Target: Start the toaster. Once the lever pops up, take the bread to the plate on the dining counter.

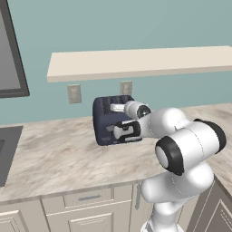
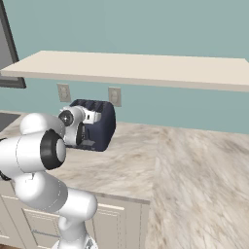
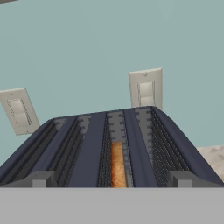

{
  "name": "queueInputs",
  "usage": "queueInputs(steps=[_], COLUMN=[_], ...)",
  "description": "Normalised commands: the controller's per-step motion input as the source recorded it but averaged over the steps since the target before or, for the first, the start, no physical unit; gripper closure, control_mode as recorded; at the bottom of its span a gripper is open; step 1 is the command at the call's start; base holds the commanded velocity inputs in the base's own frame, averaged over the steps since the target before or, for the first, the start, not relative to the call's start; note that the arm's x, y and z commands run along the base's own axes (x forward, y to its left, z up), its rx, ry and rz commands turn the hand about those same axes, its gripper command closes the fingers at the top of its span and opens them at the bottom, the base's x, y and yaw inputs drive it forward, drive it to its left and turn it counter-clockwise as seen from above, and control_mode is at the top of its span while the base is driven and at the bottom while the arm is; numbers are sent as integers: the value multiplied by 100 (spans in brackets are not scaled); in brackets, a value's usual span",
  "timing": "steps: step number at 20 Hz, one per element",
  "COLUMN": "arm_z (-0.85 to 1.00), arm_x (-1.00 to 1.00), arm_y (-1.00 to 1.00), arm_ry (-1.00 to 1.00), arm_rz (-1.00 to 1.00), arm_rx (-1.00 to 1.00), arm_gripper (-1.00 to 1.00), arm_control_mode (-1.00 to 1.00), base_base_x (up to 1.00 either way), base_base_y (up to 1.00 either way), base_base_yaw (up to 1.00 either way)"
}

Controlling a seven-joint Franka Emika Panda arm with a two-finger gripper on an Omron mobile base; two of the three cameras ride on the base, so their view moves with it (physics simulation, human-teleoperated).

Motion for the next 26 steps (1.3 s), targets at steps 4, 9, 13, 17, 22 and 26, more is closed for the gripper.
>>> queueInputs(steps=[4, 9, 13, 17, 22, 26], arm_z=[0, 0, 0, 0, 0, 0], arm_x=[0, 0, 0, 0, 0, 0], arm_y=[0, 0, 0, 0, 0, 0], arm_ry=[0, 0, 0, 0, 0, 0], arm_rz=[0, 0, 0, 0, 0, 0], arm_rx=[0, 0, 0, 0, 0, 0], arm_gripper=[-100, -100, -100, -100, -100, -100], arm_control_mode=[-100, -100, -100, -100, -100, -100], base_base_x=[0, 0, 0, 0, 0, 0], base_base_y=[0, 0, 0, 0, 0, 0], base_base_yaw=[0, 0, 0, 0, 0, 0])
